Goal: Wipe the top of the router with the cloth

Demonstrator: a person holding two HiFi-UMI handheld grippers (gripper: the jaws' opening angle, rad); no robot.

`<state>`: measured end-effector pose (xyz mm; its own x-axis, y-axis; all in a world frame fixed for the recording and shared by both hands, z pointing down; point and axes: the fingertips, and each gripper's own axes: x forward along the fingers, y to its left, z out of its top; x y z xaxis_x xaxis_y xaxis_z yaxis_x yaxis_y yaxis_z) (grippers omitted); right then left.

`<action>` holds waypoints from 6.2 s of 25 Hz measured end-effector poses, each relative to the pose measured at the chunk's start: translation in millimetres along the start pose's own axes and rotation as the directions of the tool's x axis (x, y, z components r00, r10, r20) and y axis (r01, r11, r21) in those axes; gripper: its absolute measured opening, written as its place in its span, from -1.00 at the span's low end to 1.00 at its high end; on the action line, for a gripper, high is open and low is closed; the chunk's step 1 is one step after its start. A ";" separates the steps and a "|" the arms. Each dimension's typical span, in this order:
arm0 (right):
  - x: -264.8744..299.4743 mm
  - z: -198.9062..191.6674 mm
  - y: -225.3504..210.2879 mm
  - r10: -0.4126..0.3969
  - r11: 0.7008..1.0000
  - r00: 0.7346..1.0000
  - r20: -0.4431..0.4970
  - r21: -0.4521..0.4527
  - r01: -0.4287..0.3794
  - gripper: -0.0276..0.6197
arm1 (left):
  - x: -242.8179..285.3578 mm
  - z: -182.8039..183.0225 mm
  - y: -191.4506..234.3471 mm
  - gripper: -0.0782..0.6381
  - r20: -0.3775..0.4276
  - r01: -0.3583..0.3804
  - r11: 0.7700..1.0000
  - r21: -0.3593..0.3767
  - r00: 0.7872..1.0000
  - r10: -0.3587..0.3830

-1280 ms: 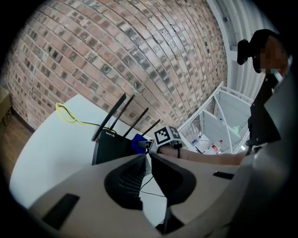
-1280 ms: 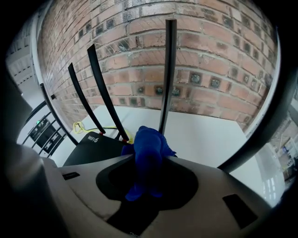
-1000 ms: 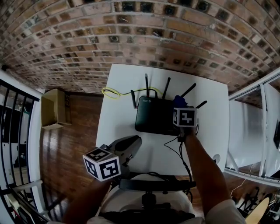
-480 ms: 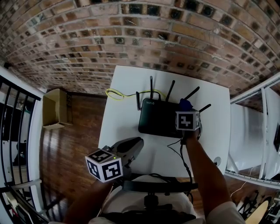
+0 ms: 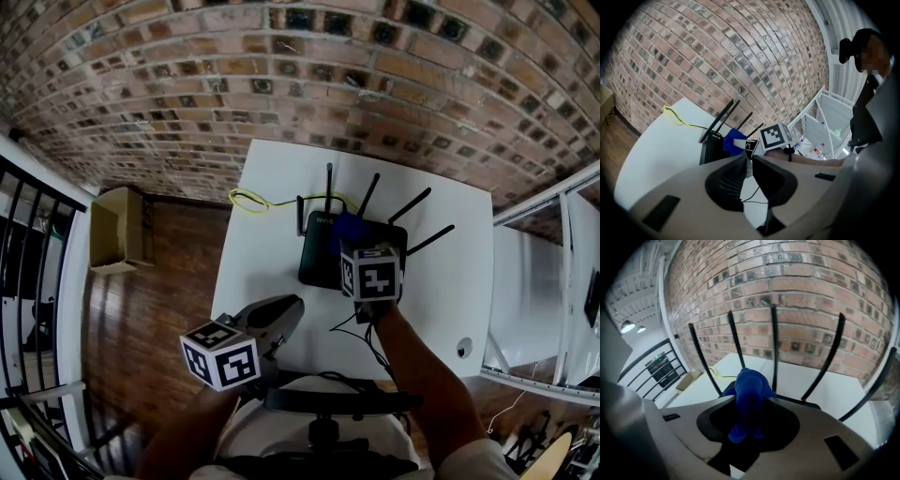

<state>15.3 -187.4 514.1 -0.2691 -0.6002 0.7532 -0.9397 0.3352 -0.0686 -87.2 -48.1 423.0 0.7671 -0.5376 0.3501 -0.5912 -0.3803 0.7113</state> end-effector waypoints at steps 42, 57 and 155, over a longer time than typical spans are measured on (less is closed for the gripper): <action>-37.4 -93.7 -109.0 -0.068 0.979 0.987 -0.145 0.180 0.094 -0.46 | 21.9 -29.5 -31.1 -0.62 -0.063 0.030 1.000 0.000 0.998 -0.030; -76.2 -79.6 -123.2 -0.187 0.961 0.981 -0.060 0.194 0.195 -0.46 | 14.1 -30.7 -26.0 -0.62 -0.065 0.030 1.000 -0.002 0.997 -0.030; -66.7 -164.6 -135.6 -0.049 0.964 0.990 -0.133 -0.266 0.012 -0.48 | 35.3 -60.0 -45.3 -0.62 -0.120 -0.032 0.999 0.020 0.992 0.034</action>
<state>195.5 -73.3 580.8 -0.1916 -0.5138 0.8362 -0.8527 0.5090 0.1174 -18.4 -4.7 439.8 0.7711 -0.4557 0.4448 -0.6201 -0.3783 0.6873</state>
